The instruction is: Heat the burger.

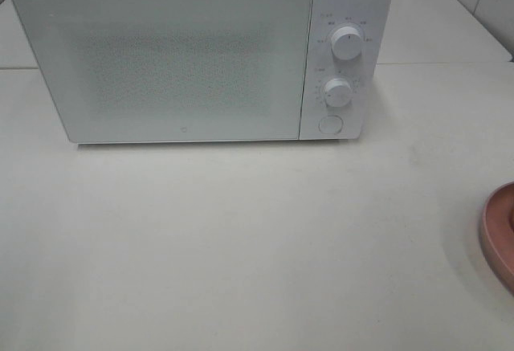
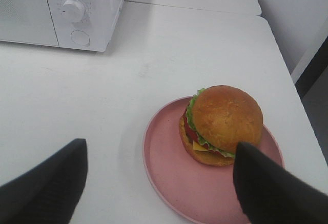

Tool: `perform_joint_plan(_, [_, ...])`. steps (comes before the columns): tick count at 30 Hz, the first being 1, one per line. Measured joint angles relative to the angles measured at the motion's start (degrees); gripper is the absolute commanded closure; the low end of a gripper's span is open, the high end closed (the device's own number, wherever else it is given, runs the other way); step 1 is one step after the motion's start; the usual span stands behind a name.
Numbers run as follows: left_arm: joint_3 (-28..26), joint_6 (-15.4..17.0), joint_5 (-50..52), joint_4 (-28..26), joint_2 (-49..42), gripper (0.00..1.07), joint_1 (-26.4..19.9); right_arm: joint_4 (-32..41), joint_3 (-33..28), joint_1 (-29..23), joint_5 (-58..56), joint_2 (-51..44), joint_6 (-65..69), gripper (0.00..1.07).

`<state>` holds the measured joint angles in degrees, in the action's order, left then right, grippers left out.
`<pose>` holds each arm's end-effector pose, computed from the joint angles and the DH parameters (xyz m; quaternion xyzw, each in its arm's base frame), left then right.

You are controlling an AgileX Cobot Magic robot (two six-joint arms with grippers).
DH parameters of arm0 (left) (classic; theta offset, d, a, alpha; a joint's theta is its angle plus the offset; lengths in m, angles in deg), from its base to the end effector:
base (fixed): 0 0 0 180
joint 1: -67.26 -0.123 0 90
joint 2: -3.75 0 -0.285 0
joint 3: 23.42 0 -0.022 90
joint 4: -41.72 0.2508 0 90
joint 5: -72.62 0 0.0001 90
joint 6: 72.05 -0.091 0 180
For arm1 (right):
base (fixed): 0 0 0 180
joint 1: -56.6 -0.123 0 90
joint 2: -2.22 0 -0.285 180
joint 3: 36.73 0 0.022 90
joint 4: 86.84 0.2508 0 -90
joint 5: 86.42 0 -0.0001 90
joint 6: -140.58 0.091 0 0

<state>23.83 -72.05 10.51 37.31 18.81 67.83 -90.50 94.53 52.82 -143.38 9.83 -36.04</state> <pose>0.0115 -0.0063 0.2818 0.0043 0.8840 -0.0408 0.4657 -0.0021 -0.0050 0.2821 -0.0027 0.8349 0.0024 0.5503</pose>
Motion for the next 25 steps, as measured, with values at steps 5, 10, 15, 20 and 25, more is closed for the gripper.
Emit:
perform_joint_plan(5, [0.0,-0.34,0.0,0.0,-5.56,0.09,0.0,0.0,0.0,0.0,0.0,0.0,0.0,0.31])
perform_joint_plan(10, [0.0,-0.34,0.0,0.06,-7.51,0.09,0.0,0.0,0.0,0.0,0.0,0.0,0.0,0.31])
perform_joint_plan(15, [0.0,0.0,0.0,0.06,-7.51,0.09,0.0,0.0,0.0,0.0,0.0,0.0,0.0,0.31])
perform_joint_plan(20, [0.0,0.0,0.0,0.06,-7.51,0.09,0.0,0.0,0.0,0.0,0.0,0.0,0.0,0.31])
perform_joint_plan(25, [0.0,0.0,0.0,0.06,-7.51,0.09,0.0,0.0,0.0,0.0,0.0,0.0,0.0,0.31])
